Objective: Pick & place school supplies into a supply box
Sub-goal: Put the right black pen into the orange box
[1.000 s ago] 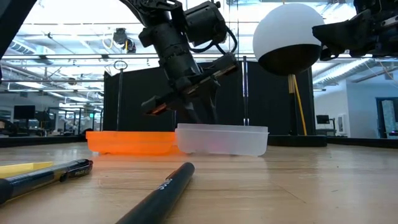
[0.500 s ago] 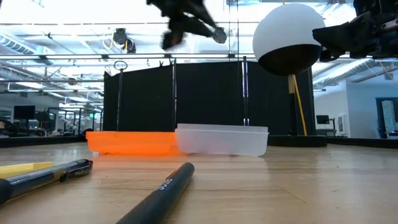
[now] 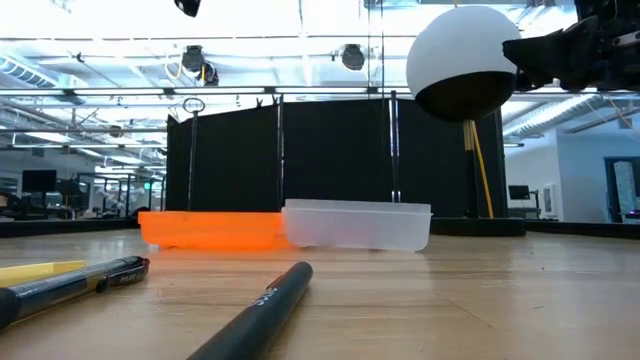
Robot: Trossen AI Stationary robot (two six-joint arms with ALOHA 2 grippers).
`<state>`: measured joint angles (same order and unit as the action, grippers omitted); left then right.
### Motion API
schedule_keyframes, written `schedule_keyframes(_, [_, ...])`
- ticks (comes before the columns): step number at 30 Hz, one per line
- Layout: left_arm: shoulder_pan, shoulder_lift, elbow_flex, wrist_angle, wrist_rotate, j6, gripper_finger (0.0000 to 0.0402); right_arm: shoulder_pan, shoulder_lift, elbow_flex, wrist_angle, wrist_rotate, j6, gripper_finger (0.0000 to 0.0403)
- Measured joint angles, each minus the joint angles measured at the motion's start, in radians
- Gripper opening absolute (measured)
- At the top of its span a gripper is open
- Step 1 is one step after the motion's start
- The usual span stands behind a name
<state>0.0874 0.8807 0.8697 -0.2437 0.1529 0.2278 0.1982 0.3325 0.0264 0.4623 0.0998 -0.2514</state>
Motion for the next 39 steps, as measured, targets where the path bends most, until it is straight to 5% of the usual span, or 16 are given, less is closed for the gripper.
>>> schedule_keyframes(4, [0.091,-0.040,-0.253,0.390,0.031,-0.128,0.0003,0.000,0.000,0.000,0.046,0.000,-0.037,0.0000])
schedule_keyframes(7, [0.147,-0.046,-0.366,0.477,0.047,-0.196,0.0003,0.000,0.000,0.000,0.062,0.000,-0.058,0.0000])
schedule_keyframes(13, [0.156,-0.140,-0.517,0.675,0.167,-0.063,0.0002,0.000,0.006,0.000,0.009,0.001,-0.069,0.0000])
schedule_keyframes(24, [0.179,-0.446,-0.647,0.519,0.174,-0.047,0.0001,0.000,0.049,0.000,-0.014,0.007,0.127,0.0000])
schedule_keyframes(35, [0.172,-0.462,-0.857,0.672,0.066,-0.110,0.0018,0.000,0.068,0.025,0.156,0.137,0.172,0.0000])
schedule_keyframes(39, [0.172,-0.462,-0.856,0.662,0.015,-0.149,0.0036,0.000,0.151,0.175,-0.045,0.217,0.287,0.0000])
